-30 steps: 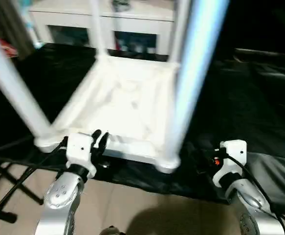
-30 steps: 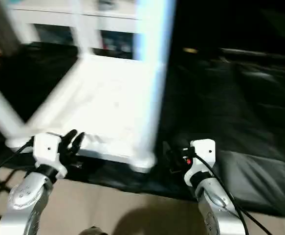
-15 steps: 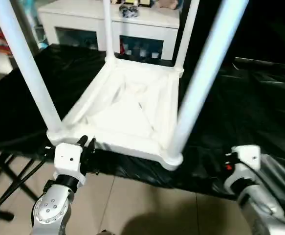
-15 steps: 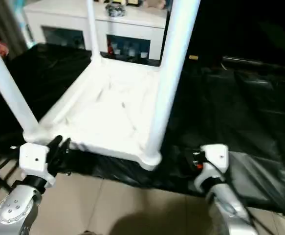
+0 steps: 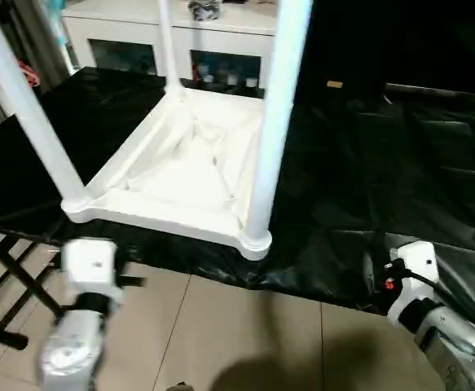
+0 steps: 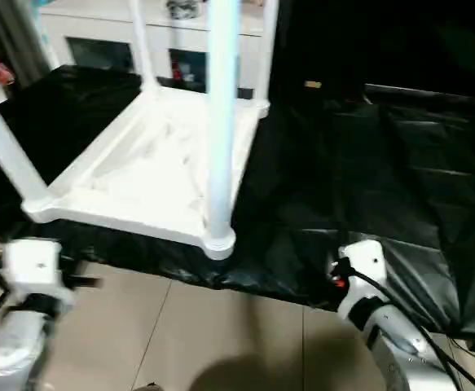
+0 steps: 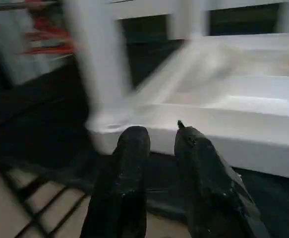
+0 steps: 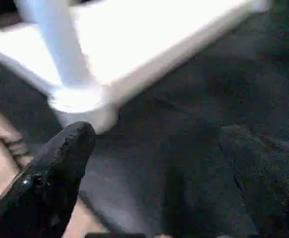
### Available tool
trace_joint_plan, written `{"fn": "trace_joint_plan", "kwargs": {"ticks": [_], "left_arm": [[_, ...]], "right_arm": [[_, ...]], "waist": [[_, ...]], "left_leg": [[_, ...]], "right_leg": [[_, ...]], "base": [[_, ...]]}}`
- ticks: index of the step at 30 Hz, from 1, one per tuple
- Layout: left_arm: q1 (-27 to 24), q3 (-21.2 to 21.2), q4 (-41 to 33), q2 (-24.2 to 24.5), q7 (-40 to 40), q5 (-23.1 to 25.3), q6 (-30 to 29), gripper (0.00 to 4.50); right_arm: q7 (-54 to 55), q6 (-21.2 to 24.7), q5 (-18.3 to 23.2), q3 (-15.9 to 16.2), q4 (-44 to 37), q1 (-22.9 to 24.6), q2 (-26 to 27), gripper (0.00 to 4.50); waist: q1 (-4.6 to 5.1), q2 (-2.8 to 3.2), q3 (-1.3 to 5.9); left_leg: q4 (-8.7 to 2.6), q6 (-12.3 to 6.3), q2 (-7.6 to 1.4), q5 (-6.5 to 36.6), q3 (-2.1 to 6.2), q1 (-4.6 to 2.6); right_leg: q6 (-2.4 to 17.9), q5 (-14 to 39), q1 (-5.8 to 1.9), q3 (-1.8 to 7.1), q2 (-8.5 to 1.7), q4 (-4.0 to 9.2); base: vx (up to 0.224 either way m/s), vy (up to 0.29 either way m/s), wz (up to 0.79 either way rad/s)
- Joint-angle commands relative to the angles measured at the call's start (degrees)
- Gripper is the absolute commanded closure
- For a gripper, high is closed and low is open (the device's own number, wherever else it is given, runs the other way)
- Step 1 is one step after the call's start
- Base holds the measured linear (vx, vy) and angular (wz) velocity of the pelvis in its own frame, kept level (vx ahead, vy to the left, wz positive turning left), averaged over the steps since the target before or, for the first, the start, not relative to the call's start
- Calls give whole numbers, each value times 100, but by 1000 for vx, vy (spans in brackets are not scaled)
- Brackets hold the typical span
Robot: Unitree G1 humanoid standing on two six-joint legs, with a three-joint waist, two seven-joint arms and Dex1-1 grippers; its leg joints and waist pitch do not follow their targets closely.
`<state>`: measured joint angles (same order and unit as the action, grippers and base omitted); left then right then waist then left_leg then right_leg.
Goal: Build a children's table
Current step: Rotate leg to tighten, then flip table
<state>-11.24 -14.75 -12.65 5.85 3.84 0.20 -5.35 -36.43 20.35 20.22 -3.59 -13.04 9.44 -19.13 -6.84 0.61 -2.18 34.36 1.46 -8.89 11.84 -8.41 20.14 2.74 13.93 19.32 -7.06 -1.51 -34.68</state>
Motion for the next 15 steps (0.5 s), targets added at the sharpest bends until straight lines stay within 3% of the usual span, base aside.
{"fn": "trace_joint_plan", "kwargs": {"ticks": [1, 3, 5, 7, 8, 10, 11, 12, 15], "left_arm": [[33, -42, -117, -13, -79, -115, -81, 300], [97, -130, -100, 53, -55, -209, -106, 294], [169, -174, -39, 97, -77, -216, -127, 267], [354, -247, 168, 225, -48, -258, -127, 255], [554, -346, 416, 352, 36, -340, -110, 255], [799, -455, 753, 542, 148, -416, -75, 228], [974, -504, 992, 670, 284, -512, -59, 218], [974, -504, 992, 670, 284, -512, -59, 215], [1419, -523, 1617, 1017, 588, -618, -17, 183]], "right_arm": [[-198, 72, 117, 90, -153, 0, -71, 0], [-489, 27, 143, 286, -163, -112, -99, 0], [-504, 1, 120, 333, -95, -219, -84, 0], [-521, -78, 65, 426, 75, -455, -36, 0], [-547, -141, 34, 524, 228, -666, 18, 0], [-523, -221, -59, 643, 428, -915, 98, 0], [-459, -300, -161, 705, 586, -1084, 176, 0], [-459, -300, -161, 705, 586, -1084, 176, 0], [-253, -510, -366, 772, 1028, -1495, 416, 0]], "waist": [[-17, 1, 114], [-18, 24, 158], [-30, 30, 189], [-30, 10, 198], [-33, 12, 195], [-40, 4, 182], [-36, -42, 174], [-39, -10, 190], [-46, -16, 205]], "left_leg": [[-494, -244, -578, 1897, 294, -24], [-535, -202, -666, 1785, 330, -37], [-530, -212, -681, 1497, 317, -19], [-519, -238, -658, 1324, 287, -4], [-502, -268, -608, 1255, 261, 3], [-496, -260, -597, 1259, 255, 3], [-494, -252, -579, 1246, 236, -13], [-491, -208, -569, 1211, 238, -19], [-513, -137, -606, 1153, 253, -45]], "right_leg": [[59, 2280, -74, 480, -873, 728], [251, 1623, -99, 516, -872, 653], [428, 945, -112, 545, -887, 566], [542, 595, -129, 553, -901, 518], [547, 583, -121, 547, -905, 523], [511, 837, -133, 550, -929, 543], [473, 1035, -113, 546, -914, 562], [455, 1152, -113, 549, -924, 554], [491, 1002, -95, 546, -914, 512]], "base": [[0, 0, 0], [0, 0, 0], [0, 0, 0], [0, 0, 0], [0, 0, 0], [0, 0, 0], [0, 0, 0], [0, 0, 0], [0, 0, 0]]}}
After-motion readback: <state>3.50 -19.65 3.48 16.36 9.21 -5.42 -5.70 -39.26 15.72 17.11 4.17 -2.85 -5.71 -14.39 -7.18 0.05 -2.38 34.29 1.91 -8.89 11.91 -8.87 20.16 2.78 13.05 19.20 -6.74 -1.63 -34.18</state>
